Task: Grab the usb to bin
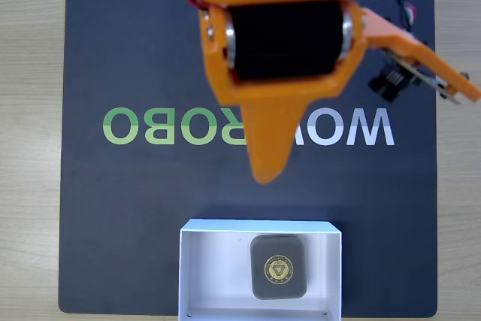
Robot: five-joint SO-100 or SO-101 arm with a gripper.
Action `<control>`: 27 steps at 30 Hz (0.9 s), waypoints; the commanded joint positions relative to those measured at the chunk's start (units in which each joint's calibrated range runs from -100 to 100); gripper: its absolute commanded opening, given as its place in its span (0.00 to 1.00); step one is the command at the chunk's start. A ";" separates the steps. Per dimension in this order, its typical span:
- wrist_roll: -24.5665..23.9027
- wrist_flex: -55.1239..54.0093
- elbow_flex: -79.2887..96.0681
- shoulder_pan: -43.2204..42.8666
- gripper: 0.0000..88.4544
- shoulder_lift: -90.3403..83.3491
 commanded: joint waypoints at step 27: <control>0.25 0.38 90.29 5.29 0.03 -89.56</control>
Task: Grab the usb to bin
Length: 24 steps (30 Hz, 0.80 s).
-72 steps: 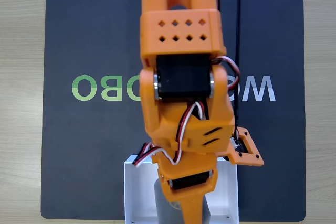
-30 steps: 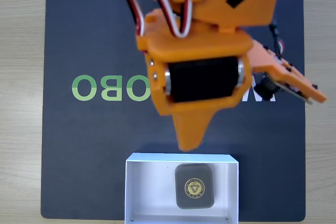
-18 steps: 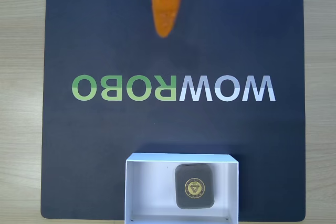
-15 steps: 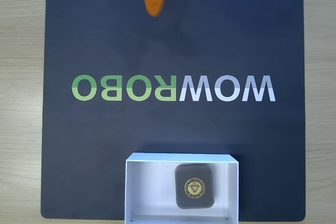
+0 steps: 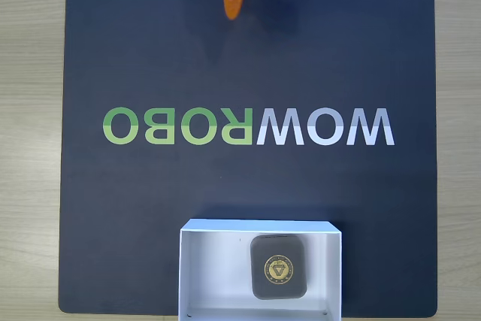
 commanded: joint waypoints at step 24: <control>-0.07 12.69 8.68 -0.84 0.02 -0.81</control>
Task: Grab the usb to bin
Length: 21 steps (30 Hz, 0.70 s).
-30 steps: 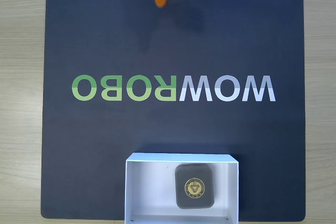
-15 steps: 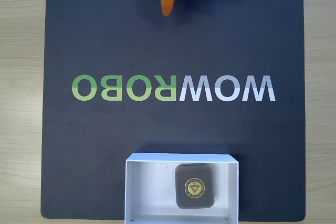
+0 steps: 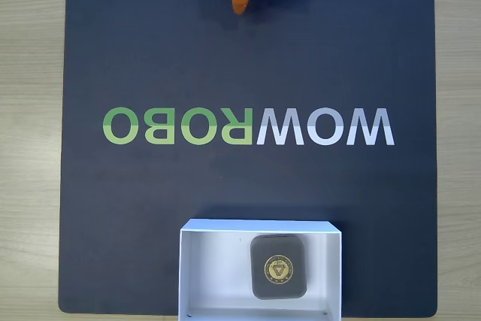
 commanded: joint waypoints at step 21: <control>0.35 0.53 -0.27 -0.28 0.02 0.48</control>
